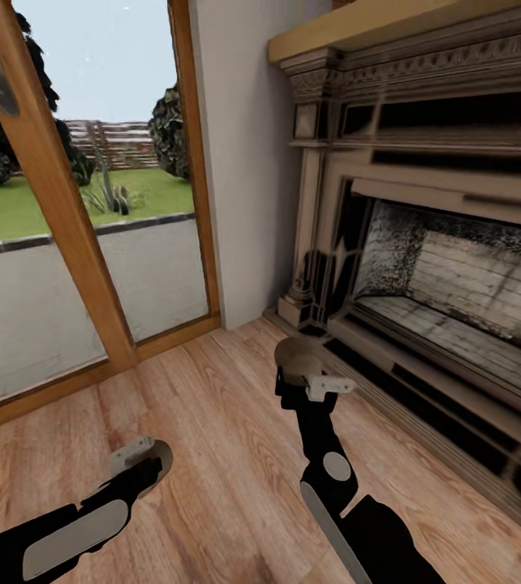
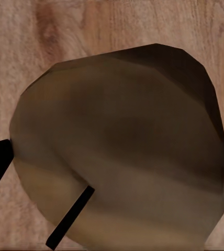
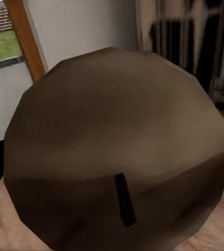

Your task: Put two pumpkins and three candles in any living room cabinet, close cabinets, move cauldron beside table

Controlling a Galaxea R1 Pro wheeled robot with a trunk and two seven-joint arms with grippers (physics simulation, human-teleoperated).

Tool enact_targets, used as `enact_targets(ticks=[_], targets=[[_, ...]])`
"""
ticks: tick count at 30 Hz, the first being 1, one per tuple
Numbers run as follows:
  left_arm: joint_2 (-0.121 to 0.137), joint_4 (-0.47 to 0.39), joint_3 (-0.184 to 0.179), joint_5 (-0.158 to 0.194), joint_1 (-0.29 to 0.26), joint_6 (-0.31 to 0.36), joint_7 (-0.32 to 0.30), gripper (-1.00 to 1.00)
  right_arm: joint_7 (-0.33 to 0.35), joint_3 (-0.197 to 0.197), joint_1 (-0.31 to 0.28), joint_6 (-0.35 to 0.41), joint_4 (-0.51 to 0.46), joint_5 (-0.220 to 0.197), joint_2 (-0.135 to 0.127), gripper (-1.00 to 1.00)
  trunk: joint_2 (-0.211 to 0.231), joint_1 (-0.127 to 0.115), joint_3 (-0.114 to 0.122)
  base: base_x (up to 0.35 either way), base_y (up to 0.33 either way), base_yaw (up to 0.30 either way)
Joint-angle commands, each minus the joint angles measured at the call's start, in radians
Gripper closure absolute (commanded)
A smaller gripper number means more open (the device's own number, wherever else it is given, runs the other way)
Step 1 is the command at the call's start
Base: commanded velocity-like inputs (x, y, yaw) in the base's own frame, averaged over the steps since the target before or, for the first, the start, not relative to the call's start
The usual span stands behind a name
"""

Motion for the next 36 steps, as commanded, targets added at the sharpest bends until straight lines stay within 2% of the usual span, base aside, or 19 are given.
enact_targets(ticks=[1, 3, 4, 6, 8, 11, 13, 19, 22, 23, 24, 26, 28, 30, 32, 33, 35, 36], targets=[[-0.002, 0.003, -0.007, 0.008, -0.002, -0.010, 0.002, 1.00, -0.008, 0.013, 0.000, 0.005, -0.002, 0.002, -0.001, 1.00, 0.000, -0.001, 0.003, 0.000, 0.000, 0.000], [-0.013, 0.023, -0.010, 0.008, -0.002, -0.010, 0.003, 1.00, -0.009, 0.026, 0.000, 0.004, -0.003, 0.012, -0.001, 1.00, 0.000, -0.001, 0.011, 0.000, 0.000, 0.000], [-0.040, 0.063, -0.011, 0.008, -0.002, -0.010, 0.004, 1.00, -0.010, 0.035, 0.000, 0.004, -0.003, 0.021, -0.001, 1.00, 0.001, -0.002, 0.015, 0.000, 0.000, 0.000], [-0.062, 0.099, -0.012, 0.007, -0.002, -0.010, 0.004, 1.00, -0.010, 0.039, 0.000, 0.004, -0.003, 0.026, 0.000, 1.00, 0.001, -0.003, 0.022, 0.000, 0.000, 0.000], [-0.076, 0.122, -0.012, 0.007, -0.002, -0.010, 0.005, 1.00, -0.011, 0.040, 0.000, 0.003, -0.003, 0.029, -0.002, 1.00, 0.001, -0.004, 0.030, 0.000, 0.000, 0.000], [-0.078, 0.130, -0.012, 0.008, -0.002, -0.010, 0.004, 1.00, -0.011, 0.040, 0.000, 0.003, -0.002, 0.030, -0.003, 1.00, 0.002, -0.005, 0.042, 0.000, 0.000, 0.000], [-0.088, 0.166, -0.013, 0.008, -0.002, -0.010, 0.003, 1.00, -0.010, 0.040, 0.000, 0.003, 0.003, 0.031, -0.003, 1.00, 0.003, -0.006, 0.049, 0.000, 0.000, -0.035], [-0.159, 0.283, -0.012, 0.005, -0.002, -0.010, 0.000, 1.00, -0.007, 0.040, 0.000, 0.003, 0.007, 0.029, -0.003, 1.00, 0.004, -0.009, 0.074, 0.000, 0.000, -0.195], [-0.179, 0.336, -0.010, 0.006, -0.002, -0.007, -0.002, 1.00, -0.005, 0.040, 0.000, -0.009, 0.025, 0.030, -0.001, 1.00, 0.005, -0.010, 0.087, 0.000, 0.000, -0.250], [-0.189, 0.399, -0.010, 0.006, -0.002, -0.005, -0.014, 1.00, -0.004, 0.039, 0.000, -0.047, 0.058, 0.030, -0.003, 1.00, 0.005, -0.010, 0.091, 0.000, 0.000, -0.266], [-0.199, 0.425, -0.011, 0.005, -0.002, -0.005, -0.020, 1.00, -0.005, 0.038, 0.000, -0.069, 0.072, 0.030, -0.005, 1.00, 0.005, -0.011, 0.095, 0.000, 0.000, -0.270], [-0.227, 0.452, -0.010, 0.003, -0.002, -0.006, -0.029, 1.00, -0.006, 0.038, 0.000, -0.110, 0.114, 0.029, -0.022, 1.00, 0.006, -0.012, 0.102, 0.000, 0.000, -0.273], [-0.242, 0.467, -0.009, 0.006, -0.002, -0.005, -0.035, 1.00, -0.006, 0.039, 0.000, -0.146, 0.172, 0.024, -0.043, 1.00, 0.006, -0.013, 0.110, 0.000, 0.000, -0.265], [-0.248, 0.475, -0.007, 0.005, -0.002, -0.004, -0.085, 1.00, -0.007, 0.039, 0.000, -0.237, 0.276, 0.023, -0.052, 1.00, 0.007, -0.014, 0.118, 0.000, 0.000, -0.092], [-0.248, 0.476, -0.008, 0.006, -0.002, -0.005, -0.103, 1.00, -0.009, 0.040, 0.000, -0.269, 0.310, 0.023, -0.052, 1.00, 0.007, -0.015, 0.125, 0.000, 0.000, -0.036], [-0.247, 0.479, -0.012, 0.011, -0.001, -0.004, -0.121, 1.00, -0.008, 0.038, 0.011, -0.341, 0.449, 0.008, -0.059, 1.00, 0.007, -0.015, 0.129, 0.000, 0.000, -0.001], [-0.247, 0.484, -0.013, 0.011, 0.002, -0.006, -0.120, 1.00, -0.008, 0.038, 0.013, -0.372, 0.492, 0.004, -0.059, 1.00, 0.008, -0.016, 0.137, 0.000, 0.000, 0.000], [-0.249, 0.519, -0.015, 0.011, 0.013, -0.009, -0.122, 1.00, -0.006, 0.039, 0.014, -0.408, 0.574, 0.001, -0.057, 1.00, 0.008, -0.016, 0.141, 0.000, 0.000, 0.000]])
